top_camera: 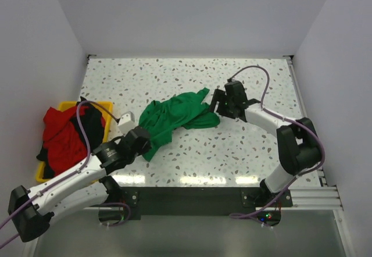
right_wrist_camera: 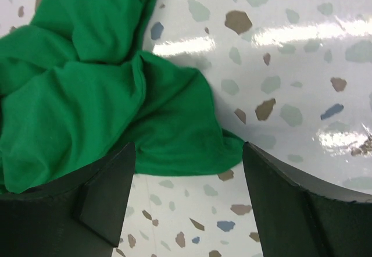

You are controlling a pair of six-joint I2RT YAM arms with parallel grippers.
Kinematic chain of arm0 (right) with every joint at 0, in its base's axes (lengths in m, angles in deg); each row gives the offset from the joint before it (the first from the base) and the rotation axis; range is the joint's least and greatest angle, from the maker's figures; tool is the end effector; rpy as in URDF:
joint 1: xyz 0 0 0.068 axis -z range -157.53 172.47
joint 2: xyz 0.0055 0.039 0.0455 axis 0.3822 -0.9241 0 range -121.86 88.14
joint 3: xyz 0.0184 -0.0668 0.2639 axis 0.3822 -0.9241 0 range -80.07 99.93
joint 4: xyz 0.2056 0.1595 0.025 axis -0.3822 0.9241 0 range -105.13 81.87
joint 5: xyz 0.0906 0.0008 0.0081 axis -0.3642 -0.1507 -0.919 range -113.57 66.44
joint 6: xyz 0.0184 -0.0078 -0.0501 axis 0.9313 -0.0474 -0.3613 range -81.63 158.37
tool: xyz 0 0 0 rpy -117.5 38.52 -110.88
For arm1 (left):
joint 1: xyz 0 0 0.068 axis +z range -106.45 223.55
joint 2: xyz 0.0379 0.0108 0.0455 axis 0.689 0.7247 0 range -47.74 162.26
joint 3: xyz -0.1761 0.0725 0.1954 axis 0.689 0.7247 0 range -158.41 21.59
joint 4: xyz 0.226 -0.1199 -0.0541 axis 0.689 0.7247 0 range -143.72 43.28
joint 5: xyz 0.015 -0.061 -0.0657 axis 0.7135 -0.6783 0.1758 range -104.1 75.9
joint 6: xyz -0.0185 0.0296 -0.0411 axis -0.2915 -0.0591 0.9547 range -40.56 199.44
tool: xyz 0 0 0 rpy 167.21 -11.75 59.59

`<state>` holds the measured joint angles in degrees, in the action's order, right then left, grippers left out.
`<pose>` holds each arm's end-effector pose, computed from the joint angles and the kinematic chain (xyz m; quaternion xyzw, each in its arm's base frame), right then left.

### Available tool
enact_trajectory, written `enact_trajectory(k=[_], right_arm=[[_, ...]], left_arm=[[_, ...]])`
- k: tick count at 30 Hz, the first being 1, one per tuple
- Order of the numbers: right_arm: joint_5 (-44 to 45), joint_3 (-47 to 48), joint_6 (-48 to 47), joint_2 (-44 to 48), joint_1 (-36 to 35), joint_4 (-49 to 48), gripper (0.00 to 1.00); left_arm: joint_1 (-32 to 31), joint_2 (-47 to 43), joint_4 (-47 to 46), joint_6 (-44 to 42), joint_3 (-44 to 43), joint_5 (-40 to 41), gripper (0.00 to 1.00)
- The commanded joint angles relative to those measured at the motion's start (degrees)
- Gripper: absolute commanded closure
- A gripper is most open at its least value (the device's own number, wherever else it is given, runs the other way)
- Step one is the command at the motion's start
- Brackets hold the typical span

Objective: Fold and stack the t-shirts
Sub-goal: Flatten the tshirt out

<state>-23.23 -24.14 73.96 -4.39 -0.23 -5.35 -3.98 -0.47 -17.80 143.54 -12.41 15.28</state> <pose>0.3135 0.1310 0.2000 0.1053 0.9225 0.1785 0.3257 0.1222 -0.1074 0.2302 -0.2181 0.8844 -0.1455 0.3861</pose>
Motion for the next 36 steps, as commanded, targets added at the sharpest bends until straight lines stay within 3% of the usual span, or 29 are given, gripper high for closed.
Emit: enact_trajectory(k=[1,9,22,28,36], right_arm=[[0.1,5.9,0.9,-2.4,-0.3,-2.7,0.23],[-1.8,12.3,3.2,-9.9,-0.3,-2.7,0.32],[4.6,-3.2,7.3,1.6,-0.3,-3.8,0.34],[3.3,-6.8,7.9,1.2,-0.2,-7.3,0.37],[1.2,-5.4,8.3,-2.9,-0.2,-9.5,0.57]], left_arm=[[0.8,0.2,6.3,2.7,-2.1,4.4,1.00],[1.0,-4.2,11.1,4.1,-4.4,7.6,1.00],[0.9,-6.9,15.3,3.7,-9.6,11.7,1.00],[0.9,-6.3,14.4,2.4,-10.4,11.7,1.00],[0.9,-6.0,14.0,1.6,-10.8,11.9,1.00]])
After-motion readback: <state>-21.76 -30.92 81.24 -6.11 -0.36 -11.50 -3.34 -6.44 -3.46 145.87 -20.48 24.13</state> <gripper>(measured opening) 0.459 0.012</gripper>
